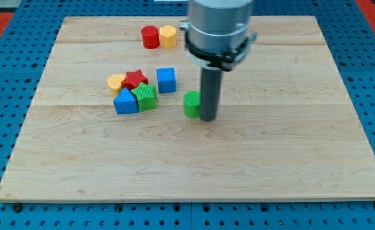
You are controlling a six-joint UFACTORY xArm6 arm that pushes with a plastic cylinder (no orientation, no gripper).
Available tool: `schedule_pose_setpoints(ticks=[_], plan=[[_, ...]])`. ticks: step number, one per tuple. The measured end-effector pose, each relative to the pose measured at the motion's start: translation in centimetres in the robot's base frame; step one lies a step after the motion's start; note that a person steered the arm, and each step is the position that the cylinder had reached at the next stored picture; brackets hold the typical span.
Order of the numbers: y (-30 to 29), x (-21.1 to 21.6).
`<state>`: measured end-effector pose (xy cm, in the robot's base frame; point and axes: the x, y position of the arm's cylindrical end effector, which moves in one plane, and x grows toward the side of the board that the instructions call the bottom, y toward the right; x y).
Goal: Push the yellow hexagon closer to the group of blocks
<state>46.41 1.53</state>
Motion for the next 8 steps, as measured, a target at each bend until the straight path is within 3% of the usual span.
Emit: schedule_pose_setpoints(ticks=[2,4,6,7,8], plan=[[-7.4,-3.2],[-0.6,-3.9],[4.4,-14.6],[2.5,-20.9],[-2.7,-22.6]])
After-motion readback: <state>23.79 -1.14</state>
